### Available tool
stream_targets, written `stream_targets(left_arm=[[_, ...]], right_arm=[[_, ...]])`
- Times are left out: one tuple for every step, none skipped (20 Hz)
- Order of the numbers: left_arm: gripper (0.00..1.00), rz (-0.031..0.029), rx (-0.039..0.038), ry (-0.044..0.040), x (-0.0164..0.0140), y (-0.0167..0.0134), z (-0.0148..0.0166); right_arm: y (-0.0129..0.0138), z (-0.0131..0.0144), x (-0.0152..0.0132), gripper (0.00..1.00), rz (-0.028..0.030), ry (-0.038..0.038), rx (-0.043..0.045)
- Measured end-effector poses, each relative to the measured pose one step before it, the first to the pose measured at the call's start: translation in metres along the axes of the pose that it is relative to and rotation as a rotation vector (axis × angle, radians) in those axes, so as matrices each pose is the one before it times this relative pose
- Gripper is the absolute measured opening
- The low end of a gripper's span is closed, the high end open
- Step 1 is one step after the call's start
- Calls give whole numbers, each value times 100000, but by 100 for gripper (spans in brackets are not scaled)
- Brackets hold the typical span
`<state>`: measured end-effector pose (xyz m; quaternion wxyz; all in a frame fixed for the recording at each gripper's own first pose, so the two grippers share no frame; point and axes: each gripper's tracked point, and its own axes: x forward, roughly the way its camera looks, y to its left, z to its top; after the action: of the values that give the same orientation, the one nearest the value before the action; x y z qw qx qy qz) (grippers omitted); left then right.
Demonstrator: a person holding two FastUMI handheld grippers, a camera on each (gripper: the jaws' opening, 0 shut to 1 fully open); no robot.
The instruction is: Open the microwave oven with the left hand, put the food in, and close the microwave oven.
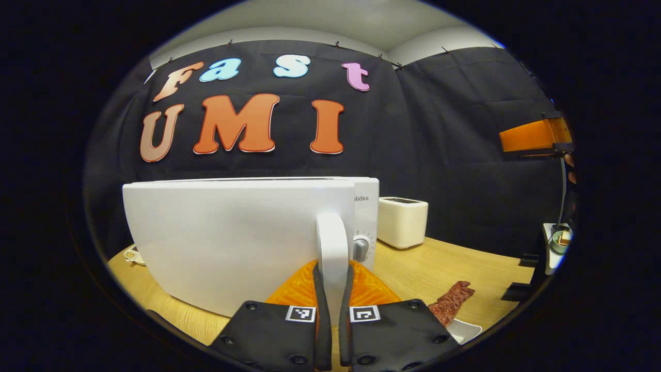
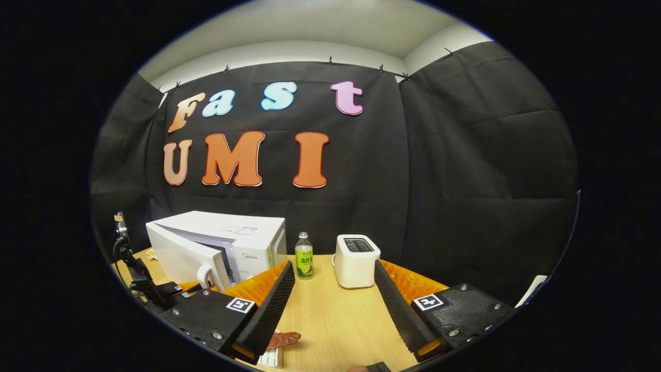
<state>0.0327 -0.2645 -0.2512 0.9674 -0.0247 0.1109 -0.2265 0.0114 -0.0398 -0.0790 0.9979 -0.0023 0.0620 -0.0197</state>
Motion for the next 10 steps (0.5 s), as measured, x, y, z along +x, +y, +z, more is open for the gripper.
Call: stream_targets(left_arm=[[10,-2607,-288,633,-1191,-83,52],[10,-2003,912,339,-1130,57,31],[10,-1604,872,796,-1147,118,-65],[10,-1522,752,317,-1031,41,-10],[10,-1739,433,330,-1006,-4,-87],[10,-1774,104,95,-891,177,-89],[10,-1275,-490,-267,-1013,109,28],[10,-824,42,-235,-1031,147,-117],[10,-589,1080,-199,-1063,136,51],[10,-510,1215,248,-1034,48,-106]], right_arm=[[453,162,-313,96,706,-340,106],[296,155,-290,96,459,-394,20],[324,212,-243,96,399,-366,-12],[371,197,-357,96,510,-391,54],[322,157,-314,96,486,-301,81],[326,135,-268,96,617,-372,92],[320,102,-196,96,378,-264,147],[336,129,-146,96,374,-280,137],[306,140,-247,96,474,-408,143],[378,76,-100,96,453,-349,176]])
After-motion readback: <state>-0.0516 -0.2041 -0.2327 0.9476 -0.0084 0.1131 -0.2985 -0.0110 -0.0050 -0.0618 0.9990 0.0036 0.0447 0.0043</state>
